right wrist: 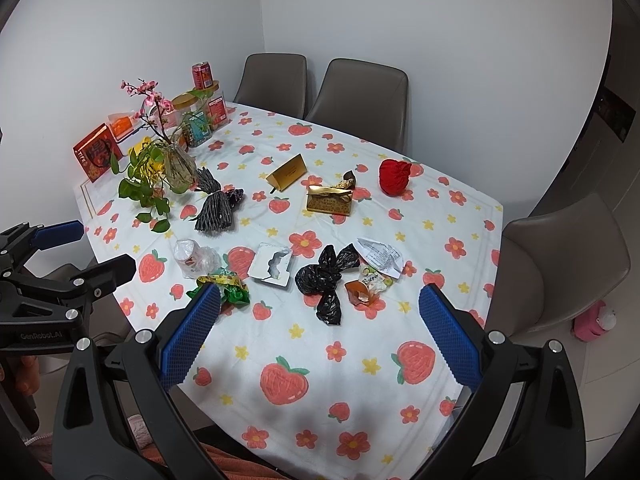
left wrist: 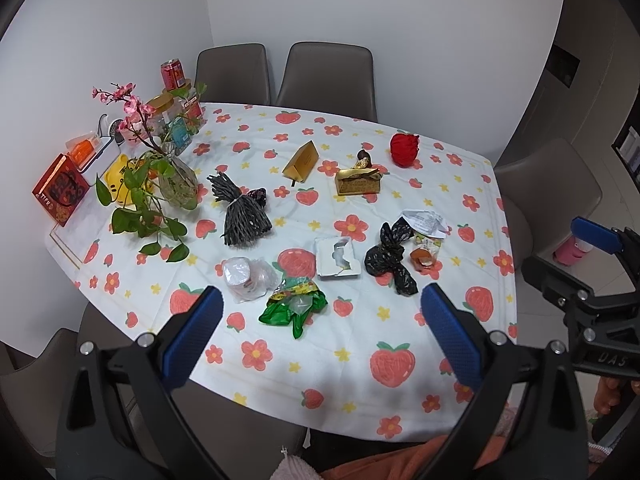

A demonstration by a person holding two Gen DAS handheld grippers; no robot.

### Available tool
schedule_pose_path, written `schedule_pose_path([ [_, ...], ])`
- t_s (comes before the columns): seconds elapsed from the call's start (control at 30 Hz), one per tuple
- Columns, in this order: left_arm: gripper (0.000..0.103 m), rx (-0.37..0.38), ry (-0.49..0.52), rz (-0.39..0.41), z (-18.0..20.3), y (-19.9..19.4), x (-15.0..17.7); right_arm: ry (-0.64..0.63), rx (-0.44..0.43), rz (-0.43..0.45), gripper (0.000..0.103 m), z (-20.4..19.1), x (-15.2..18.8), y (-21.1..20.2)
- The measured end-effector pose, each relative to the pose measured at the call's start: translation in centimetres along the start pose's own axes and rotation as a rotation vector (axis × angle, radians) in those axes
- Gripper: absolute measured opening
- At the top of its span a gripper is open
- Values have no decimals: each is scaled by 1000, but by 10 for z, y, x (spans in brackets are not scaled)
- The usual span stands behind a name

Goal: Collect trash
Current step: 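Grasp the green wrapper with the left tool while the right tool grasps the black bag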

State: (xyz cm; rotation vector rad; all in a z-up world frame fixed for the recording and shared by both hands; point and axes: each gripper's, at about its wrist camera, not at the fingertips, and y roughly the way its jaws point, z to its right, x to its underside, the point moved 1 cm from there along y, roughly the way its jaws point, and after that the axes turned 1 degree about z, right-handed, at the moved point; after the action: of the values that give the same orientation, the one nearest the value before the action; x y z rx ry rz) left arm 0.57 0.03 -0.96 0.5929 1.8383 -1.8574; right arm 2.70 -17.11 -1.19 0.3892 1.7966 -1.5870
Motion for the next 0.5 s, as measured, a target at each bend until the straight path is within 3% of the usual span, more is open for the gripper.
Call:
schedule_pose_path([
  [0.23, 99, 26, -11, -29, -3, 23, 7, 0, 1, -20, 96, 3, 2, 13],
  [0.5, 99, 43, -5, -70, -12, 69, 18, 1, 3, -63, 94, 7, 5, 71],
])
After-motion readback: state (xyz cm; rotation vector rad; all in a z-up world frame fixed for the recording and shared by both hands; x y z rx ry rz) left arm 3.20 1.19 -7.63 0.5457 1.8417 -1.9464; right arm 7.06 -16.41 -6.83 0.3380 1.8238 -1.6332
